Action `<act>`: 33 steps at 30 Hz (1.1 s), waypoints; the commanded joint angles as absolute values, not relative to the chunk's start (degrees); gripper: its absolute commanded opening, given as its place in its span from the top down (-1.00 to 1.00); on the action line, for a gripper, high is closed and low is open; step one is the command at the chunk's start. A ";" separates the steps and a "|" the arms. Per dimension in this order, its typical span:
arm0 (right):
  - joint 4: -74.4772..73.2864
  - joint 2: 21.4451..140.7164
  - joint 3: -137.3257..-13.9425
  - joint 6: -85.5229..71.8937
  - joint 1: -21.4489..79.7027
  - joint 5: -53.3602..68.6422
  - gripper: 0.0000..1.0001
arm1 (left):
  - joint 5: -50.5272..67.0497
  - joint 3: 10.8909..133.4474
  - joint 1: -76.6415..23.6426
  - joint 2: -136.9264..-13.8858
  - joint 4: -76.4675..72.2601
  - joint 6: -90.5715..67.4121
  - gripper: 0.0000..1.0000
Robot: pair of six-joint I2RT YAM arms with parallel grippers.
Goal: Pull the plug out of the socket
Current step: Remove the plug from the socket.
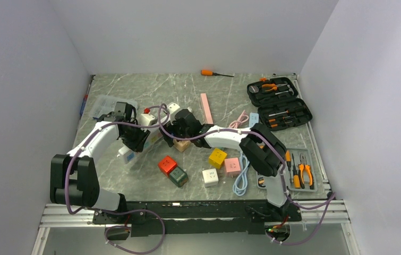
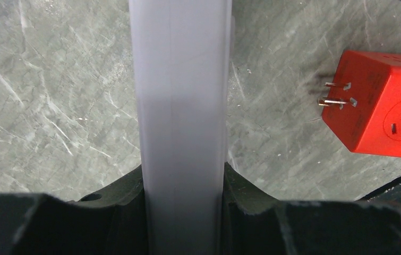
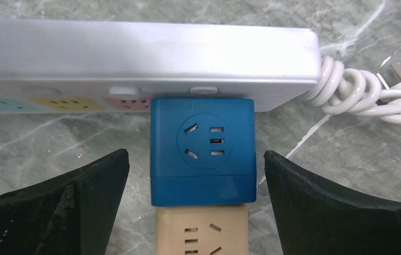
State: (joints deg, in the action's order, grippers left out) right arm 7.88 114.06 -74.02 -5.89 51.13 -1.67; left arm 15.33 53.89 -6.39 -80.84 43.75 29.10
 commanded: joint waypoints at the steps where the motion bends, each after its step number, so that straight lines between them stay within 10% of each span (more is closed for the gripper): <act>1: 12.42 115.14 -74.98 -5.49 50.98 -2.37 -0.97 | 20.46 58.26 -6.46 -77.51 42.10 29.10 1.00; 12: 12.64 118.09 -77.11 -6.41 50.42 -1.10 -0.81 | 22.86 59.65 -6.48 -76.38 44.31 29.00 1.00; 22: 11.70 116.35 -76.52 -7.10 49.69 1.15 0.13 | 22.73 60.19 -6.48 -76.36 44.87 29.70 1.00; 33: 15.70 107.49 -66.17 -8.94 49.55 -1.03 0.54 | 14.06 60.17 -6.46 -79.62 40.95 27.27 1.00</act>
State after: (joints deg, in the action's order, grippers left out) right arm 12.84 113.12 -69.14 -8.62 49.80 -0.05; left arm 18.87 56.29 -7.81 -79.50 48.25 29.74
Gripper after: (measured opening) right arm 0.636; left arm 0.386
